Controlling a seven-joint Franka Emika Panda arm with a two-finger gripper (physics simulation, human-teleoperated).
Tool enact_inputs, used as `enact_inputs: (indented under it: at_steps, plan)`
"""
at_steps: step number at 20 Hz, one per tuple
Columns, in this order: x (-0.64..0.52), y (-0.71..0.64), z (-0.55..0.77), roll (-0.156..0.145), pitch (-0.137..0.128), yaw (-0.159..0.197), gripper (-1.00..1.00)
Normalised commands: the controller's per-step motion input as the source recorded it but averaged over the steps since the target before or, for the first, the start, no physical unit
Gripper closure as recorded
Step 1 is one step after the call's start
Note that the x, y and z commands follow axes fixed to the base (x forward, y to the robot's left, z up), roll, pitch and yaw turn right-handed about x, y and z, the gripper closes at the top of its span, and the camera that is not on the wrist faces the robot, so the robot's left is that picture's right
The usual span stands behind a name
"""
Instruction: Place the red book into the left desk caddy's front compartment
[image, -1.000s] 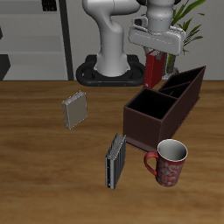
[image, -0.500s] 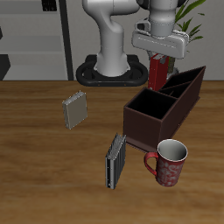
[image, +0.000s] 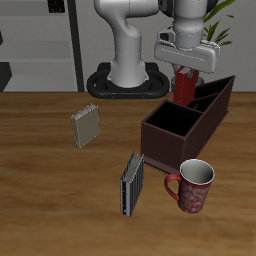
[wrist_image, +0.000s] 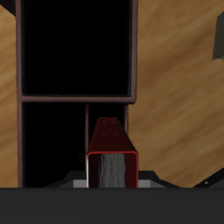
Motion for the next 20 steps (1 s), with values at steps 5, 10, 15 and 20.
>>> enact_inputs:
  at_steps: [5,10,15,20]
  plan:
    - [0.04,0.02,-0.06,0.001,-0.003,-0.008,1.0]
    - [0.06,-0.05,-0.1,-0.005,0.015,-0.015,1.0]
    - [0.06,-0.03,-0.17,0.0,0.023,-0.023,1.0]
    - [0.05,0.06,-0.2,0.01,0.035,0.002,1.0]
